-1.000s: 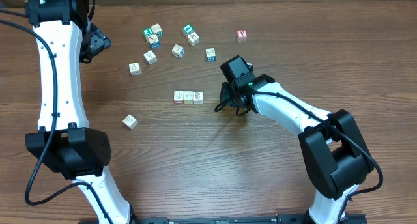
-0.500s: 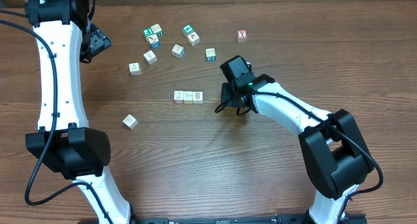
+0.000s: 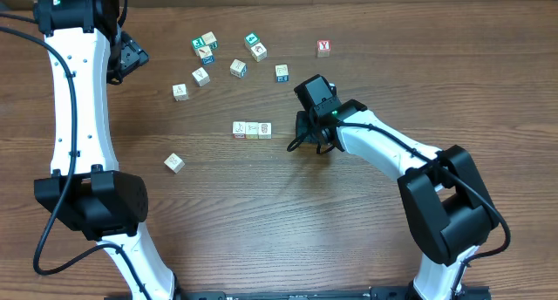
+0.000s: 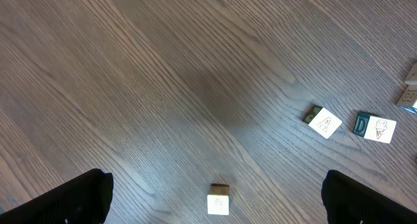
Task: Form a horizontal line
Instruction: 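Position the open right gripper around the elephant block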
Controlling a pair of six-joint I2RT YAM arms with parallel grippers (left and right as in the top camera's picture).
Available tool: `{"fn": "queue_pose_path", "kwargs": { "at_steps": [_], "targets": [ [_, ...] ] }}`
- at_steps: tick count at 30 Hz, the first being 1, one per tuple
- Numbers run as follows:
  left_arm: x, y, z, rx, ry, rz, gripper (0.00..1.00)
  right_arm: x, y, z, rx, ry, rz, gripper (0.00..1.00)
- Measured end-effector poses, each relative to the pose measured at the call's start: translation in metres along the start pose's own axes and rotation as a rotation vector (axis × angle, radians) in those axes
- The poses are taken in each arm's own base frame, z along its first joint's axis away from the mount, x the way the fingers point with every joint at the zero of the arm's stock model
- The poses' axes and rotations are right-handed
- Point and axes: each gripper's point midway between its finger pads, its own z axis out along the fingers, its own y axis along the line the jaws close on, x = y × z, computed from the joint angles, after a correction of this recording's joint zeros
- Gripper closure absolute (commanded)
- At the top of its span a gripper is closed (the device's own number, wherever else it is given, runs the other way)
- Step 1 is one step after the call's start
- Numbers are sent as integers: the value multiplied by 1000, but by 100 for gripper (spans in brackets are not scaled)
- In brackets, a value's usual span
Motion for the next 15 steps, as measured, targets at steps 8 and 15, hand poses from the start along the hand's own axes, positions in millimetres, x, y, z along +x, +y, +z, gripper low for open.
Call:
{"fn": "queue_pose_path", "kwargs": {
  "at_steps": [8,15],
  "targets": [
    [0,0,0,0,0,0,0,0,0,0,2,-2,-3,56],
    [0,0,0,0,0,0,0,-1,0,0,1,-4,-2,56]
  ]
}}
